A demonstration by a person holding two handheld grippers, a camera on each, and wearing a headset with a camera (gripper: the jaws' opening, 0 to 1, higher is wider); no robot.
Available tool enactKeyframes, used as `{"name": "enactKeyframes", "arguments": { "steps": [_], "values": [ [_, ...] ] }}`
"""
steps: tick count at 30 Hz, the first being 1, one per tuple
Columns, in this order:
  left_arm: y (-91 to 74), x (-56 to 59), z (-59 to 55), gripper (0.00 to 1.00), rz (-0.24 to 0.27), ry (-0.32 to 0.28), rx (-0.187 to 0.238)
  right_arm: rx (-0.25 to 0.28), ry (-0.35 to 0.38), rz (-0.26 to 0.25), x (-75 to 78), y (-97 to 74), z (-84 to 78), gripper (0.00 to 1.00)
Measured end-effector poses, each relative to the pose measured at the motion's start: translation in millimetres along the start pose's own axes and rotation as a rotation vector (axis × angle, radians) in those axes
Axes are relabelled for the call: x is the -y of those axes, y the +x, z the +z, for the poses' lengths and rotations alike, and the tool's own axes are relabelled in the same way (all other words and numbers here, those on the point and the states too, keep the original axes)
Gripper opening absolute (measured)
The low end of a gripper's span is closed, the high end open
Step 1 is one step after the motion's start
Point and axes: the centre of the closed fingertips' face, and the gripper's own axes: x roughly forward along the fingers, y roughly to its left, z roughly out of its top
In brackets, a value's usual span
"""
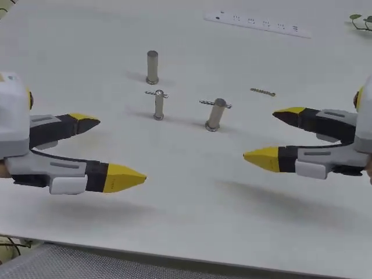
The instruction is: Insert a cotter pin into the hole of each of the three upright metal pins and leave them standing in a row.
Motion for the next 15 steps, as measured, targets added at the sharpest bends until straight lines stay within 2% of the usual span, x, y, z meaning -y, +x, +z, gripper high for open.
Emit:
{"name": "enactKeyframes", "arguments": {
  "steps": [10,15],
  "values": [
    [-1.6,-6.2,5.6,0.95,0.009,0.01,0.0,-0.028,0.062,-0.013,-6.3,-8.0,-14.6,0.88],
    [-1.1,-10.2,12.4,0.95,0.011,0.016,0.003,-0.046,0.099,-0.034,-5.8,-10.6,-22.7,1.0]
  ]
}}
